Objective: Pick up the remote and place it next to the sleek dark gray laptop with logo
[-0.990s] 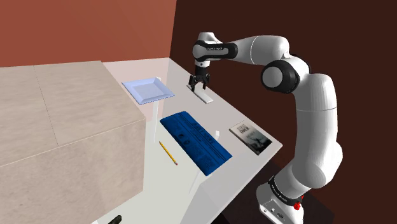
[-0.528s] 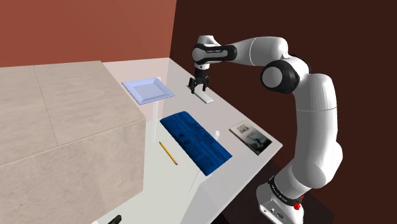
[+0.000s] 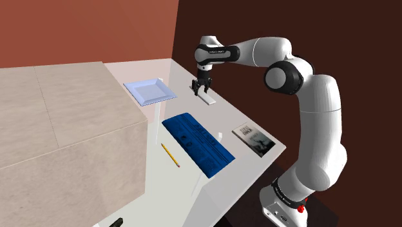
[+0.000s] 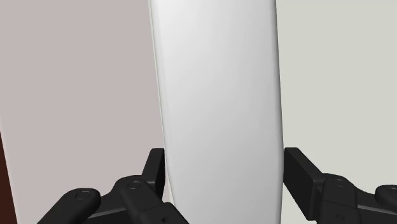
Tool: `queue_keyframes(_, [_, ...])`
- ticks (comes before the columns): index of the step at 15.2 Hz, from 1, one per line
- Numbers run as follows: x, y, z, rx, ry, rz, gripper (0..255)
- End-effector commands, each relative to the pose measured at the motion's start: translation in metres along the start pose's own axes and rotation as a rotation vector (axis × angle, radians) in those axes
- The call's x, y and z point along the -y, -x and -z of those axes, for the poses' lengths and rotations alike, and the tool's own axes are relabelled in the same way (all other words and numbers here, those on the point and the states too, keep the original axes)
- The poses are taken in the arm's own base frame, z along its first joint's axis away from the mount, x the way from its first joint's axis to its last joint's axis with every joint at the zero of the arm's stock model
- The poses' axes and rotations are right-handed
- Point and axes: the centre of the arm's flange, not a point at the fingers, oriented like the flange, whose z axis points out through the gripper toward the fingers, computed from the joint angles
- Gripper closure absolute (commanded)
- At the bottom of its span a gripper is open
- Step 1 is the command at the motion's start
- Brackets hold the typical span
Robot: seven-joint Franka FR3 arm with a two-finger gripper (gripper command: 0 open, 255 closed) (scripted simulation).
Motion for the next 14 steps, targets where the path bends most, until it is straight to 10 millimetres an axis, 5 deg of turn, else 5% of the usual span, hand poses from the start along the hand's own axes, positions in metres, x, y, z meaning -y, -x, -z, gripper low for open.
queue_keyframes(1, [0.0, 0.0, 0.0, 0.0, 0.0, 0.0, 255])
queue_keyframes(4, [0.0, 0.0, 0.0, 0.0, 0.0, 0.0, 255])
queue_keyframes(14, [-0.001, 0.008, 0.052, 0.0, 0.0, 0.0, 255])
